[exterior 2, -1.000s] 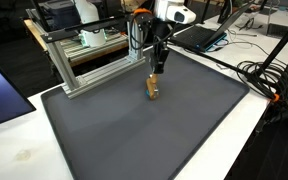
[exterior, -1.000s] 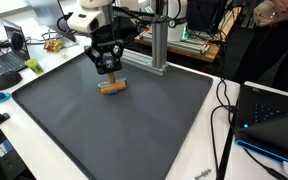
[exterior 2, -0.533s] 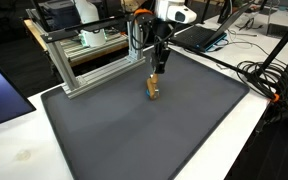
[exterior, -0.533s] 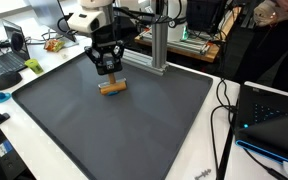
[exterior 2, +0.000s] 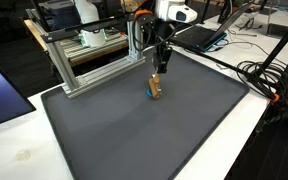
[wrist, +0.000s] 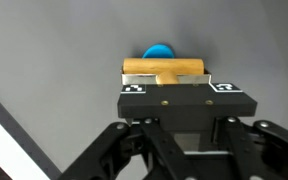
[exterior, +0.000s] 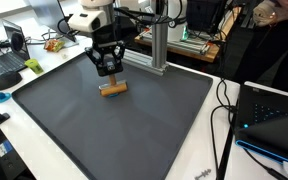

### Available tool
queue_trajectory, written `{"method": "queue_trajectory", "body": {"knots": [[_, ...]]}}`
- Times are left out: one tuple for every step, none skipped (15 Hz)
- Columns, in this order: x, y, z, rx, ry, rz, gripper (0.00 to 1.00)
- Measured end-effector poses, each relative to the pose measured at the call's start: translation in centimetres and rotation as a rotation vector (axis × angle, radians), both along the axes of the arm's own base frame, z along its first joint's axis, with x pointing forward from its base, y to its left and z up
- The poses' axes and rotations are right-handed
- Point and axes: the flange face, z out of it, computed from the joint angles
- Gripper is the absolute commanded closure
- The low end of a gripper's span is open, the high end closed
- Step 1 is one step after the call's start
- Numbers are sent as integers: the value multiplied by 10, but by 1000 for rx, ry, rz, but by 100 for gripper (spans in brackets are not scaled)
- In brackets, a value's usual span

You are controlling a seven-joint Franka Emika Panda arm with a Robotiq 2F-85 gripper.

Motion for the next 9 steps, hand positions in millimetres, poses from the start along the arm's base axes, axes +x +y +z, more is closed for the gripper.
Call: {"method": "queue_trajectory", "body": {"knots": [[0, 0, 0, 3, -3, 3, 78], [0, 1, 0, 5, -5, 4, 78], [-1, 1, 0, 7, -7, 5, 78], [-1, 1, 0, 8, -9, 5, 78], [-1, 1, 0, 10, -11, 4, 78], [-1, 1, 0, 13, -14, 3, 78], [-1, 1, 0, 18, -18, 0, 78], [-1, 1, 0, 24, -21, -3, 78], [-1, 0, 0, 31, -24, -7, 78]]}}
